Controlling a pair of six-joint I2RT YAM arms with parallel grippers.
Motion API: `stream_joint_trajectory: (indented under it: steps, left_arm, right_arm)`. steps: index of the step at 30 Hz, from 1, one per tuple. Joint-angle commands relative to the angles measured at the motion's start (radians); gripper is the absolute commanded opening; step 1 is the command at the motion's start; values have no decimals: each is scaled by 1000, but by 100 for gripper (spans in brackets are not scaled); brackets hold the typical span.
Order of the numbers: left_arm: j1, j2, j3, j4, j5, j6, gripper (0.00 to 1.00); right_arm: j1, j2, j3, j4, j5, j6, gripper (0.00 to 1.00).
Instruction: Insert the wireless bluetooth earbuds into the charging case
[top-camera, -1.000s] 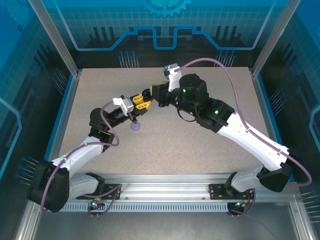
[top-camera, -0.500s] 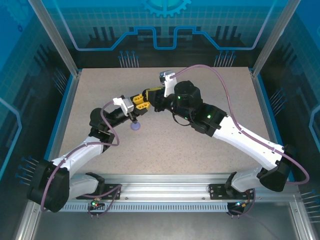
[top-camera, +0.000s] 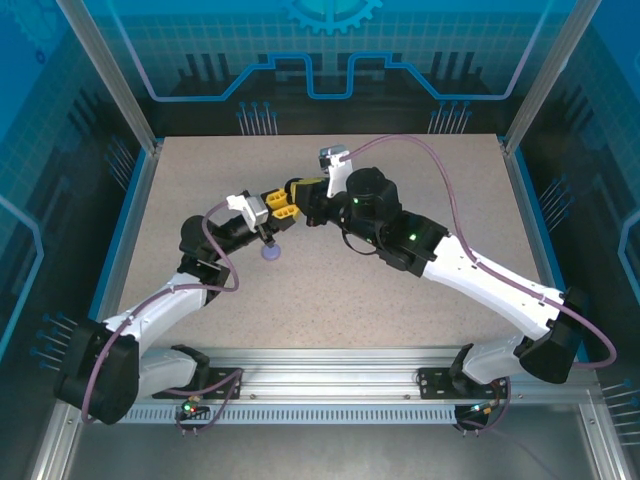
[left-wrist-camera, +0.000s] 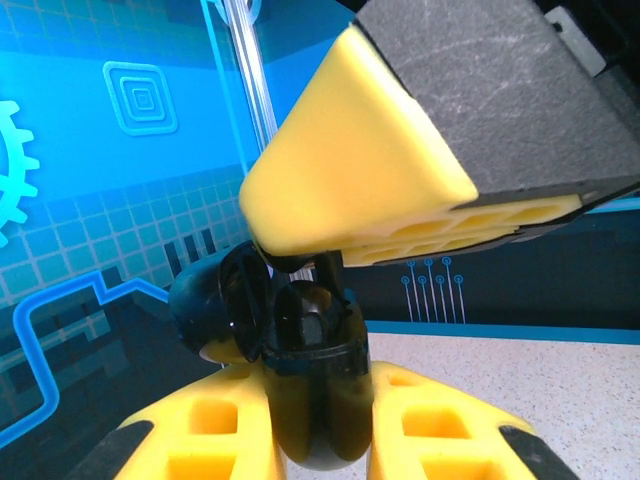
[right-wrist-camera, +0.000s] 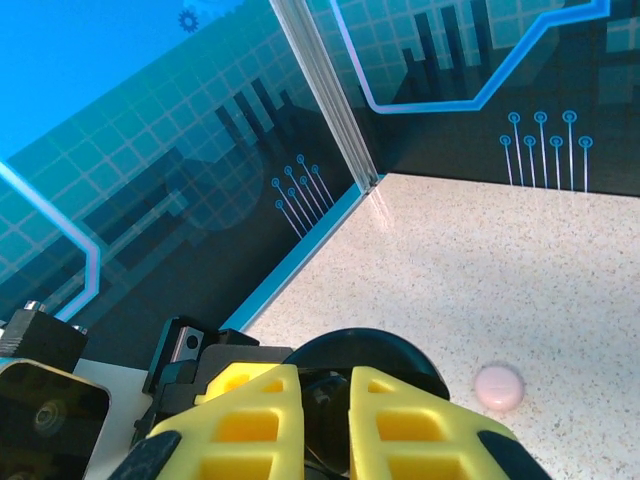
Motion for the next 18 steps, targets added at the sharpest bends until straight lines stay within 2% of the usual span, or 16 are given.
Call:
stream_joint_trajectory:
  steps: [1,12,18]
  left_arm:
    - [-6,-9,26,56,3,-6,0]
    - [-5,-13,26,56,0,-7,0]
    - [-6,-19,30,56,-1,-10,0]
  right_arm:
    - [15,-10,-27,21,7,26,12]
    - [16,-52,-93,47,67,44,12]
    - [16,-36,-93,54,60,45,11]
